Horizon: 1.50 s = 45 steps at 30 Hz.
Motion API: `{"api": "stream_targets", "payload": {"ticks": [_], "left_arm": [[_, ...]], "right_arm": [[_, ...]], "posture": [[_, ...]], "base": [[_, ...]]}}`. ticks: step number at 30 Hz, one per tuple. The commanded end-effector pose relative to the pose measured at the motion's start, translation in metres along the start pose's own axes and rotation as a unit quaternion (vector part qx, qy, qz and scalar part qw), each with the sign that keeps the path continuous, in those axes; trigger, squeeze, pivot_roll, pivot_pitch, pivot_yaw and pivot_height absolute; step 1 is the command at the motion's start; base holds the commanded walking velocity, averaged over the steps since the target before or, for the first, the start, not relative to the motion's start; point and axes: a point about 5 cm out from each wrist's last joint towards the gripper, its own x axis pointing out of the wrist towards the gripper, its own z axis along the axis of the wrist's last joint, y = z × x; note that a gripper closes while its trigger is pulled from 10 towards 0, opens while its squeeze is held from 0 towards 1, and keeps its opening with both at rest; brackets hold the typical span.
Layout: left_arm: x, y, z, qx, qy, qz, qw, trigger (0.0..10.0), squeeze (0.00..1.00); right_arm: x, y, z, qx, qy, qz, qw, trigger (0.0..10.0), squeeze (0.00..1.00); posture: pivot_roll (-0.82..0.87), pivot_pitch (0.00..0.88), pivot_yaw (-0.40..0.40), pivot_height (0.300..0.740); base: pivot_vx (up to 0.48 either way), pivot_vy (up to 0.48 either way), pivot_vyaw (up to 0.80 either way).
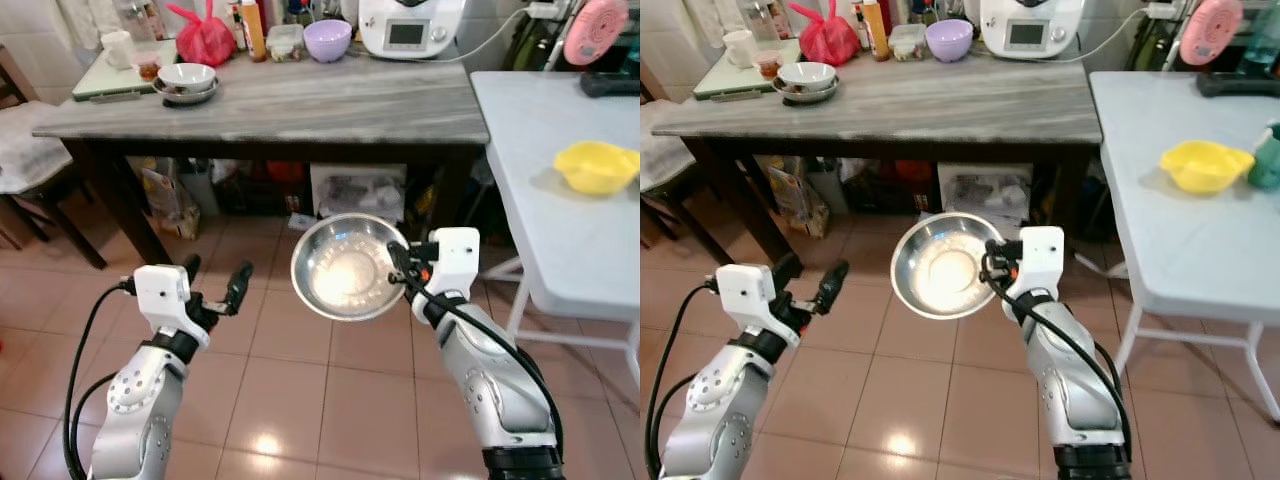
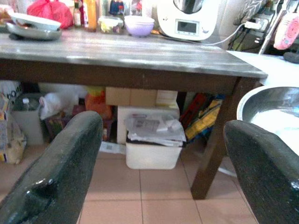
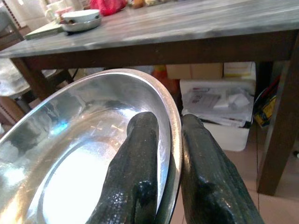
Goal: Setting the table
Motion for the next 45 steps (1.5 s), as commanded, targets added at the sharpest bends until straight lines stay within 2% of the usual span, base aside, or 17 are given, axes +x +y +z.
{"api": "stream_targets", "payload": {"ticks": [1, 17, 45], "left_arm": [[0.0, -0.001, 0.0, 0.007, 0.003, -0.007, 1.0, 10.0, 0.0], [0.001, -0.008, -0.003, 0.008, 0.008, -0.023, 1.0, 10.0, 0.0], [0.003, -0.014, -0.006, 0.007, 0.011, -0.037, 0.999, 10.0, 0.0]], "right_arm": [[-0.001, -0.003, 0.003, 0.001, -0.009, -0.005, 1.0, 10.0, 0.0], [0.0, -0.002, 0.0, 0.021, -0.005, -0.012, 1.0, 10.0, 0.0], [0.004, -0.001, 0.004, 0.019, -0.016, -0.013, 1.0, 10.0, 0.0]], "posture": [[-0.14, 0.035, 0.078, 0.74], [-0.14, 0.031, 0.083, 0.74], [-0.14, 0.023, 0.08, 0.74]], "base": [[0.454, 0.0, 0.0], [0.455, 0.0, 0.0], [0.455, 0.0, 0.0]]}}
